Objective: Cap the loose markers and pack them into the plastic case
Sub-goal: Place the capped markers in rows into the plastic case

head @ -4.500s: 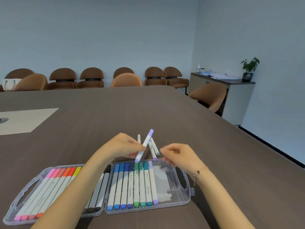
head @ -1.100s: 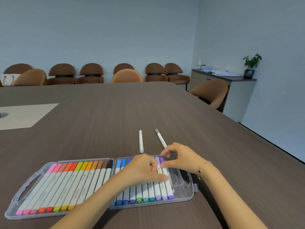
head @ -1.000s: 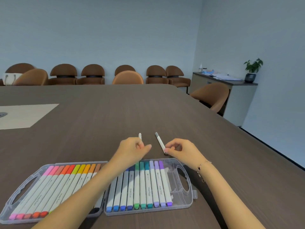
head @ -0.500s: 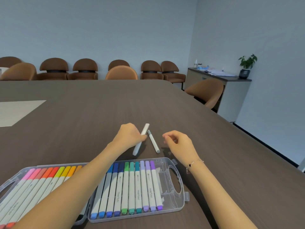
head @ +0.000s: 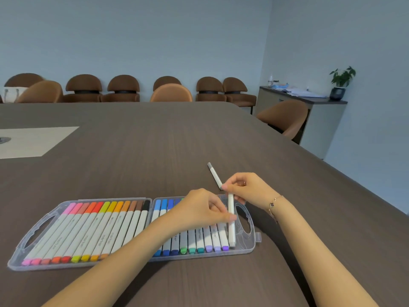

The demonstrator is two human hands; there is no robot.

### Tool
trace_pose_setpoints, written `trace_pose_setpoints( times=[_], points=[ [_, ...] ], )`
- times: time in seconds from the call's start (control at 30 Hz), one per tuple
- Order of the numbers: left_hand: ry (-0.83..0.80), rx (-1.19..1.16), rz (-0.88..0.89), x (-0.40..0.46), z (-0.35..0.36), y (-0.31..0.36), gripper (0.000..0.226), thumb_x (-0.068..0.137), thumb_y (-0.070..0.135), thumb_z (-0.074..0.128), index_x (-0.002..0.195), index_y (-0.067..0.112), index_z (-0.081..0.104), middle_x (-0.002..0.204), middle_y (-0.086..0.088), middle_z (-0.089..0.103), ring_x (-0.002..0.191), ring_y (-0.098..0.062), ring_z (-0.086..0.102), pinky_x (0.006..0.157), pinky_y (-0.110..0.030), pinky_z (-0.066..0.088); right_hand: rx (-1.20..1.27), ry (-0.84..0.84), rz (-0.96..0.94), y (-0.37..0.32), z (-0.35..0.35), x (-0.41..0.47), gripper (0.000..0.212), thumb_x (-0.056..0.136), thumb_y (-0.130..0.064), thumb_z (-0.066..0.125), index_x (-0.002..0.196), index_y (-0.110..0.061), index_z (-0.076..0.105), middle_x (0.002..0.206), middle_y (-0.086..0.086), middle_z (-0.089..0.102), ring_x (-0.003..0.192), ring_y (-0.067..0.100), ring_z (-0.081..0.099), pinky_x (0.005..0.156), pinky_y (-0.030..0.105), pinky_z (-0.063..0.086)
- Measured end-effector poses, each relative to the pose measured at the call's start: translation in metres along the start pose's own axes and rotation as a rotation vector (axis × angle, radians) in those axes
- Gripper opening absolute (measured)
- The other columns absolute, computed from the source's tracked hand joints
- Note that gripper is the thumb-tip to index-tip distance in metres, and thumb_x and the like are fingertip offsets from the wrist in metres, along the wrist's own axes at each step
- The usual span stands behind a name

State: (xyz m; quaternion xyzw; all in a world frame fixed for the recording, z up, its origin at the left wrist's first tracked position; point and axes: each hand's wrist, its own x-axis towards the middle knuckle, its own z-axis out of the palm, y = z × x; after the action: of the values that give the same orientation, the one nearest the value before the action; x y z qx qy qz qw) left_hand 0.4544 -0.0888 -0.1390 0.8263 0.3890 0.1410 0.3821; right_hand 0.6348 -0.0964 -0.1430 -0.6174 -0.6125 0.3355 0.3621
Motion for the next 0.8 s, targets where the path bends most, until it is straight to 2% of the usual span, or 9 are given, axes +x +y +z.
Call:
trace_pose_setpoints(
  times=[0.1, 0.17, 0.23, 0.4, 0.47, 0.53, 0.67, 0.8],
  points=[
    [0.008, 0.077, 0.012, -0.003, 0.006, -0.002, 0.027, 0.072, 0.048, 0.075, 0.075, 0.023, 0.067, 0.063, 0.005, 0.064, 0.054, 0.000, 0.052, 0.053, -0.014, 0.042, -0.006, -0.062, -0.036, -0.003, 0.005, -0.004, 0.020, 0.086, -0.029, 0.066, 0.090, -0.010, 0.068, 0.067, 0.008, 0.065, 0.045, 0.006, 0.045, 0.055, 0.020, 0.046],
    [0.035, 0.114, 0.007, -0.003, 0.010, 0.000, 0.031, 0.072, 0.051, 0.074, 0.071, 0.023, 0.060, 0.057, 0.012, 0.054, 0.050, -0.001, 0.048, 0.051, -0.014, 0.039, 0.019, -0.069, -0.065, -0.004, 0.008, -0.005, 0.015, 0.086, -0.026, 0.066, 0.087, -0.011, 0.068, 0.058, -0.005, 0.064, 0.046, 0.008, 0.045, 0.054, 0.019, 0.045],
    [0.062, 0.123, -0.001, -0.003, 0.013, 0.000, 0.035, 0.071, 0.052, 0.074, 0.067, 0.022, 0.057, 0.054, 0.012, 0.049, 0.050, -0.003, 0.046, 0.052, -0.017, 0.039, 0.011, -0.080, -0.080, -0.003, 0.008, -0.005, 0.012, 0.086, -0.025, 0.067, 0.087, -0.013, 0.069, 0.056, -0.010, 0.063, 0.049, 0.009, 0.048, 0.055, 0.018, 0.047],
    [0.076, 0.156, -0.015, 0.000, 0.013, 0.002, 0.034, 0.074, 0.047, 0.072, 0.062, 0.021, 0.054, 0.057, 0.006, 0.051, 0.055, -0.006, 0.048, 0.058, -0.024, 0.044, 0.011, -0.109, -0.104, 0.006, 0.000, -0.001, 0.017, 0.080, -0.028, 0.072, 0.097, -0.027, 0.070, 0.086, 0.000, 0.070, 0.074, 0.011, 0.065, 0.074, 0.022, 0.057],
    [0.072, 0.165, -0.013, 0.002, 0.012, 0.002, 0.030, 0.077, 0.043, 0.071, 0.062, 0.022, 0.055, 0.057, 0.008, 0.051, 0.054, -0.006, 0.049, 0.062, -0.024, 0.047, -0.004, -0.106, -0.106, 0.009, -0.002, 0.001, 0.021, 0.078, -0.028, 0.074, 0.099, -0.029, 0.069, 0.091, 0.003, 0.069, 0.081, 0.012, 0.065, 0.079, 0.025, 0.057],
    [0.038, 0.157, -0.033, 0.003, 0.011, 0.001, 0.029, 0.078, 0.041, 0.070, 0.062, 0.023, 0.054, 0.055, 0.010, 0.048, 0.052, -0.005, 0.046, 0.059, -0.022, 0.044, -0.017, -0.108, -0.083, 0.011, -0.001, 0.002, 0.023, 0.077, -0.030, 0.074, 0.099, -0.029, 0.069, 0.091, 0.003, 0.069, 0.081, 0.012, 0.065, 0.078, 0.023, 0.056],
    [-0.010, 0.162, -0.064, 0.003, 0.002, -0.004, 0.030, 0.076, 0.044, 0.073, 0.065, 0.022, 0.056, 0.056, 0.010, 0.046, 0.052, -0.005, 0.044, 0.055, -0.019, 0.038, -0.114, -0.108, -0.092, 0.016, 0.007, 0.005, 0.027, 0.075, -0.033, 0.076, 0.100, -0.030, 0.065, 0.092, -0.003, 0.065, 0.080, 0.007, 0.060, 0.074, 0.017, 0.052],
    [-0.005, 0.168, -0.077, 0.001, 0.005, -0.005, 0.034, 0.074, 0.048, 0.073, 0.061, 0.023, 0.054, 0.054, 0.010, 0.044, 0.051, -0.006, 0.042, 0.052, -0.019, 0.036, -0.195, -0.122, -0.098, 0.021, 0.002, 0.006, 0.023, 0.072, -0.039, 0.077, 0.091, -0.036, 0.065, 0.104, -0.012, 0.059, 0.098, 0.007, 0.056, 0.087, 0.020, 0.049]
  ],
)
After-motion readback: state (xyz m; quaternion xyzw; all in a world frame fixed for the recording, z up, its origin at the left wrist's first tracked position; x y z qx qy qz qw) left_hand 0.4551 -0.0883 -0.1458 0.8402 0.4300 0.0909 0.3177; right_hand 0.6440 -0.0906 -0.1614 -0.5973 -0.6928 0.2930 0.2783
